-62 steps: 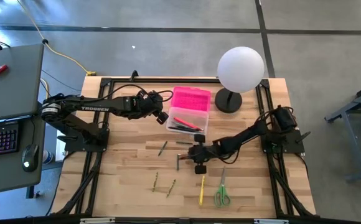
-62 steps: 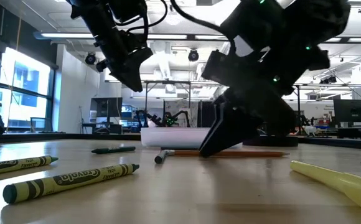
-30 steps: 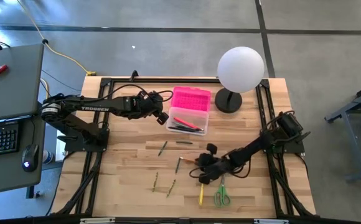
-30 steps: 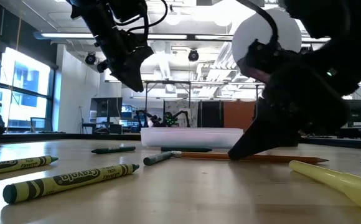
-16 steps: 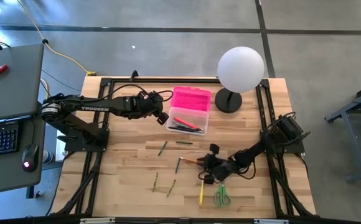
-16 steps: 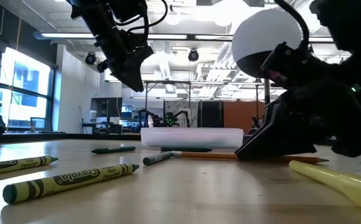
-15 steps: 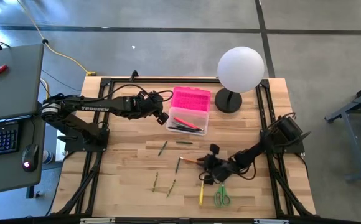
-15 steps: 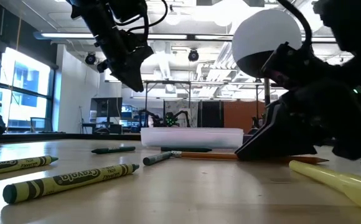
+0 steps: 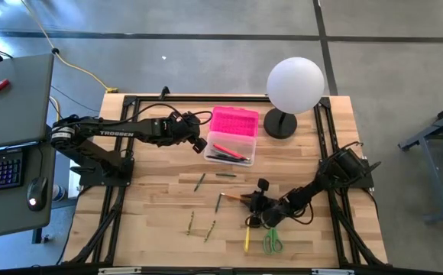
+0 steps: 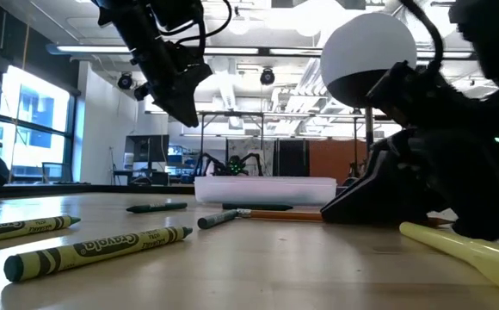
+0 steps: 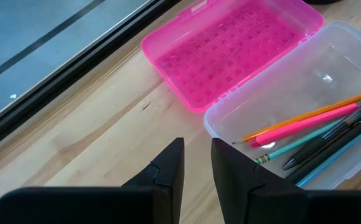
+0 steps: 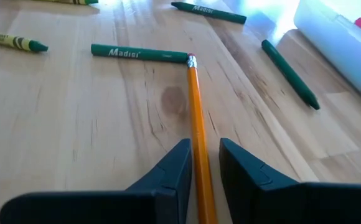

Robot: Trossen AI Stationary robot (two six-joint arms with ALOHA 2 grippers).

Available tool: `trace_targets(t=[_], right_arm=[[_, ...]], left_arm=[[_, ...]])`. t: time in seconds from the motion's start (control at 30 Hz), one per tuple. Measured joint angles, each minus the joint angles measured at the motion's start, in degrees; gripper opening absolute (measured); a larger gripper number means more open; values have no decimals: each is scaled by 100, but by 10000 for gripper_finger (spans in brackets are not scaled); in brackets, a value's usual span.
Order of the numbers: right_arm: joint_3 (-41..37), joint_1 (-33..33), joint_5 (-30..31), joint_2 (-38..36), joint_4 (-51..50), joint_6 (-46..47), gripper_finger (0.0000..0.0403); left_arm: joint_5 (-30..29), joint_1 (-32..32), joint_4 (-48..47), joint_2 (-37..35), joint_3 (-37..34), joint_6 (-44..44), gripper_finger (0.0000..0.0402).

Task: Pick & place school supplies into a supply box
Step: Put the orange pencil into the transparent supply box

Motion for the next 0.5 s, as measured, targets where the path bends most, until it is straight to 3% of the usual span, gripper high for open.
trace_targets(t=[0.27, 0.5], right_arm=[[-2, -390, -634, -16, 226, -218, 66], [-14, -435, -735, 2, 363, -474, 62]], left_arm=[[4, 1, 2, 0, 0, -4, 113], [7, 1, 2, 0, 0, -4, 113]])
